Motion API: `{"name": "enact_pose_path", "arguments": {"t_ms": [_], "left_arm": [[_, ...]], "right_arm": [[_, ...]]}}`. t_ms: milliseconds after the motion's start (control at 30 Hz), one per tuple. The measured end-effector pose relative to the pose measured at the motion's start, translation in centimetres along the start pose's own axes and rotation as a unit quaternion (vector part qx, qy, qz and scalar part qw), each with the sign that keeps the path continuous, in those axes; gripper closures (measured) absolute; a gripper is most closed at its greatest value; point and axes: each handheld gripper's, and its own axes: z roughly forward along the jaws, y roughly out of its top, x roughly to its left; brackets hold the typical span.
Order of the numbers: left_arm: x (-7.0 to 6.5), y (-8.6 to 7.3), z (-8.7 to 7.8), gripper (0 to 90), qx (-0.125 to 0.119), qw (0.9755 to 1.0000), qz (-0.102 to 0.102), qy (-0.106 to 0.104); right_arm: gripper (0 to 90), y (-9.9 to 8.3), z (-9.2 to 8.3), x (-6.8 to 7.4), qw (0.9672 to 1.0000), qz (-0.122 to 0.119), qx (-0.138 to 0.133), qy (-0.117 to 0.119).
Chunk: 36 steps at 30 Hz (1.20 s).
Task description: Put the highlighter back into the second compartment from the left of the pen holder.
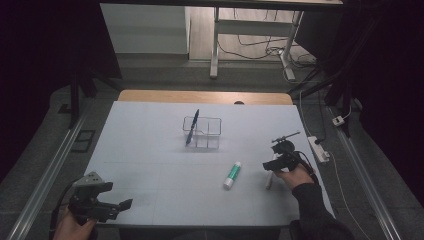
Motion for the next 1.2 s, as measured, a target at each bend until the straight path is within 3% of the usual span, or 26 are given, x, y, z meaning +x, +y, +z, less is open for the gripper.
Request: {"name": "enact_pose_path", "arguments": {"t_ms": [100,333,533,667,867,1200], "left_arm": [[0.0,0.0,0.0,2.5,0.000,1.0000,0.000,0.000],[0.0,0.0,0.0,2.4,-0.001,1.0000,0.000,-0.002],[0.0,0.0,0.0,2.4,-0.001,1.0000,0.000,-0.002],[0.0,0.0,0.0,2.4,-0.001,1.0000,0.000,-0.002],[0.0,0.0,0.0,2.4,-0.001,1.0000,0.001,-0.002],[0.0,0.0,0.0,2.5,0.000,1.0000,0.002,-0.002]], "right_arm": [[36.4,0.3,0.6,-0.9,0.9993,0.037,0.003,-0.003],[54.7,1.5,1.5,-2.0,0.9933,0.112,-0.001,-0.026],[68.5,2.5,2.5,-2.2,0.9870,0.153,0.008,-0.050],[71.4,2.8,3.0,-2.4,0.9815,0.180,0.018,-0.062],[78.7,2.9,3.4,-2.4,0.9774,0.202,0.029,-0.056],[79.4,2.6,2.7,-2.7,0.9764,0.211,0.010,-0.047]]}}
